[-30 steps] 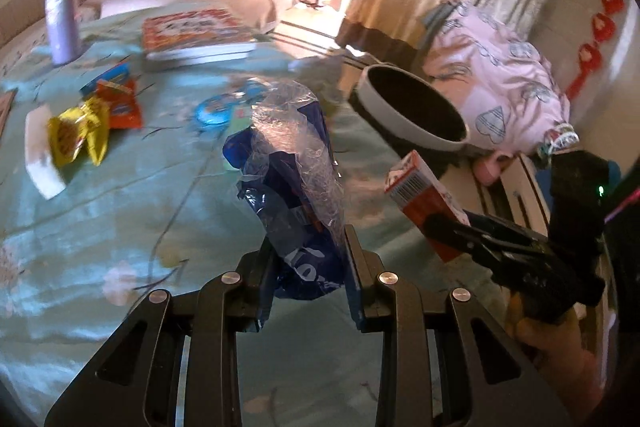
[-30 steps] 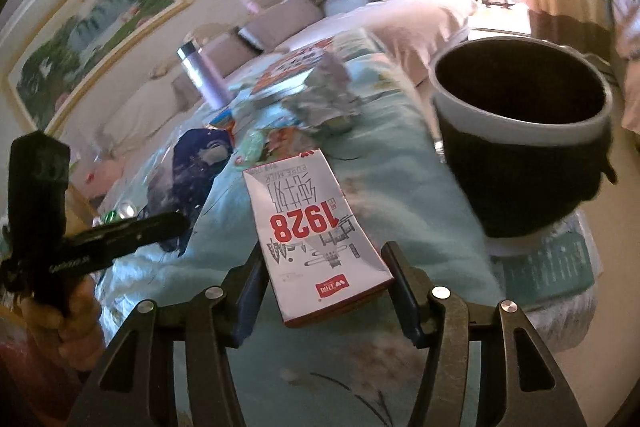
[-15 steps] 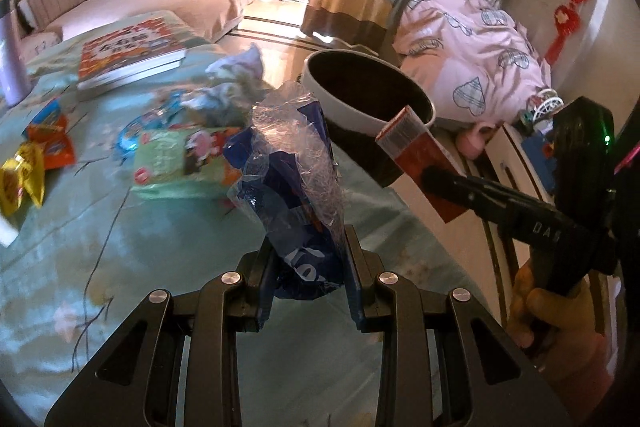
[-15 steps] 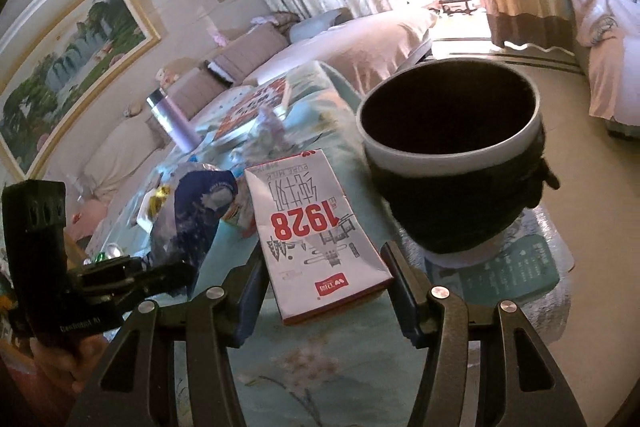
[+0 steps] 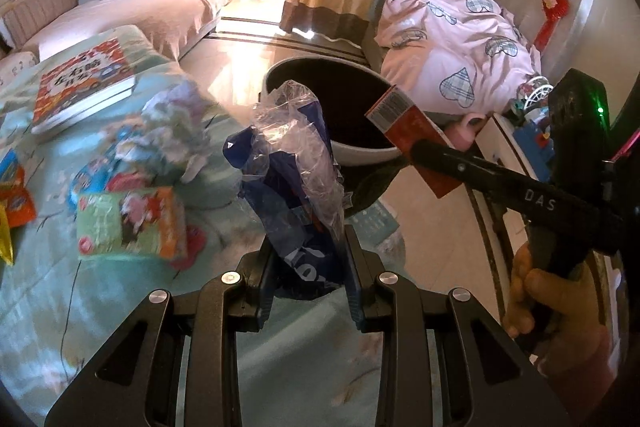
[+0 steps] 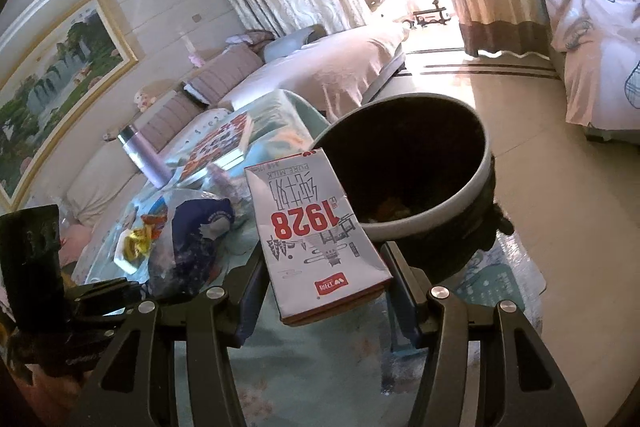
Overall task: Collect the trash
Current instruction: 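Carry the white carton and blue bottle in both tools over the black bin, then open the left tool to drop the bottle while the right tool drops the carton into the bin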
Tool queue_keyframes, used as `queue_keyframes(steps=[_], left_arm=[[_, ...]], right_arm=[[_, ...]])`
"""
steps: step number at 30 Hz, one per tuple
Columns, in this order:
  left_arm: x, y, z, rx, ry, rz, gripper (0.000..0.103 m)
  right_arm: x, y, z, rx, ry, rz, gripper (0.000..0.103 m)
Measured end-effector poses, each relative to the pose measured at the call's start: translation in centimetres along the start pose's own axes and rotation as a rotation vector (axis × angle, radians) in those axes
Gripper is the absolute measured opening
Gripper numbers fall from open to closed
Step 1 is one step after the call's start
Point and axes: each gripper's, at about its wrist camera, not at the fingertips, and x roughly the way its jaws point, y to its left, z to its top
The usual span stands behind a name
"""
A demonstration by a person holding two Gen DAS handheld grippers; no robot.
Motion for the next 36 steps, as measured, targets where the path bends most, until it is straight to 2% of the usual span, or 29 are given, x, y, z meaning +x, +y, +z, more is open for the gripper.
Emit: queue_keyframes(steps=[18, 24, 29, 32, 35, 36], left_arm=[[4.8, -2.0, 6.2, 0.047, 0.029, 0.006, 0.028], [6.5, -2.0, 7.6, 0.033, 0.063, -0.017, 0.028], [7.6, -2.3, 8.2, 0.038, 0.074, -0.008, 0.029], [8.0, -2.4, 8.4, 0.043, 0.069, 0.010, 0.035], [8.1, -2.2, 8.3, 0.042, 0.069, 0.029, 0.055], [8.1, -2.1, 8.2, 0.039, 0.068, 0.030, 0.058]], right_arm=[[2.5, -3.4, 5.0, -0.006, 0.016, -0.089, 0.056], [3.4, -4.3, 6.4, -0.012, 0.030, -0.122, 0.056], [4.4, -5.1, 7.1, -0.026, 0.052, -0.145, 0.056], [4.9, -5.6, 7.3, -0.029, 0.063, -0.154, 0.056], [5.3, -5.9, 7.6, -0.035, 0.066, -0.158, 0.058], [5.4, -6.1, 7.6, -0.030, 0.065, -0.156, 0.058]])
